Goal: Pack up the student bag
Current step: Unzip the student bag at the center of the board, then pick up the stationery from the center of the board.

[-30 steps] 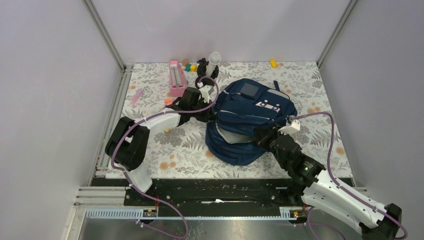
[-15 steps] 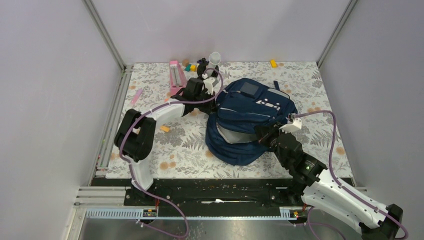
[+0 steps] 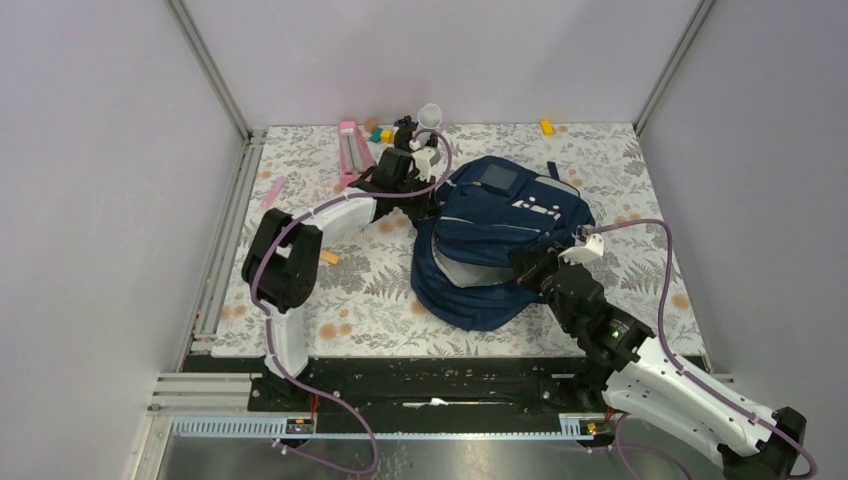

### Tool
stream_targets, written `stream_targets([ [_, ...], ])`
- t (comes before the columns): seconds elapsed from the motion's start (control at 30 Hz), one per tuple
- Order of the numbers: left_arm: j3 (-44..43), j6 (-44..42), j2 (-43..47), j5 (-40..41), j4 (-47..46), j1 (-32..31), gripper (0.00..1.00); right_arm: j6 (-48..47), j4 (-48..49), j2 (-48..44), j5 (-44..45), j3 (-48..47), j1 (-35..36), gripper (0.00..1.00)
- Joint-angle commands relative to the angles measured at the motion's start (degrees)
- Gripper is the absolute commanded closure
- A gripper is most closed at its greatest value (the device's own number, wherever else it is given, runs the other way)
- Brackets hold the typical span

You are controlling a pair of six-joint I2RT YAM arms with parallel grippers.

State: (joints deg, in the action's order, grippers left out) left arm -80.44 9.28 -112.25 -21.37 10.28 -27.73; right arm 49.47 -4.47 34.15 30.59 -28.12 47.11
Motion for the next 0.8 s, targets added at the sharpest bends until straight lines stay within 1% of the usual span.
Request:
stream_targets([
  [0.0,5.6,0.7,8.2,10.6,-10.8,3.9,0.72,-3.2,3.6,-2.0,2.6,-5.1,-0.2,1.00],
  [0.03,7.3,0.9,11.4,11.1,-12.2,3.9,0.60,-3.3,3.2,-2.3,3.5,-5.2,-0.2,1.00],
  [0.07,8.9,1.0,13.4,11.4,-12.9,3.9,0.51,-3.5,3.2,-2.7,4.4,-5.1,-0.2,1.00],
  [0.1,9.9,0.9,15.2,11.5,-12.9,4.0,0.37,-3.8,3.2,-3.0,5.2,-5.1,-0.2,1.00],
  [0.13,10.6,0.9,16.6,11.4,-12.6,3.9,0.25,-4.2,3.2,-3.3,6.0,-5.2,-0.2,1.00],
  [0.17,11.2,0.8,18.1,11.6,-12.1,3.9,0.20,-4.7,3.2,-3.4,6.6,-5.4,-0.2,1.00],
  [0.27,13.3,1.3,22.8,12.8,-11.0,3.9,0.16,-6.4,3.3,-2.9,7.6,-6.9,-0.2,1.00],
  [0.37,16.2,2.8,29.1,14.8,-10.4,3.9,0.14,-7.9,3.4,-1.7,8.4,-9.1,-0.2,1.00],
  [0.43,17.7,3.6,33.6,16.7,-8.3,3.9,0.10,-8.8,3.6,-0.7,9.2,-10.2,-0.2,1.00],
  [0.5,18.5,3.6,37.1,19.4,-3.8,4.0,0.08,-9.5,3.9,-0.1,9.8,-10.7,-0.2,1.00],
  [0.53,18.4,3.4,38.5,20.9,0.4,4.1,0.07,-9.8,5.0,0.1,9.8,-10.8,-0.2,1.00],
  [0.6,19.2,3.8,41.0,26.5,7.8,4.4,0.07,-10.0,6.8,0.3,9.7,-10.7,-0.2,1.00],
  [0.67,22.3,4.4,44.8,29.5,11.5,4.9,0.06,-9.9,7.6,0.4,9.4,-10.4,-0.2,1.00],
  [0.77,26.5,4.6,47.7,29.9,14.6,6.8,0.05,-9.9,8.4,0.6,8.8,-9.9,-0.2,1.00],
])
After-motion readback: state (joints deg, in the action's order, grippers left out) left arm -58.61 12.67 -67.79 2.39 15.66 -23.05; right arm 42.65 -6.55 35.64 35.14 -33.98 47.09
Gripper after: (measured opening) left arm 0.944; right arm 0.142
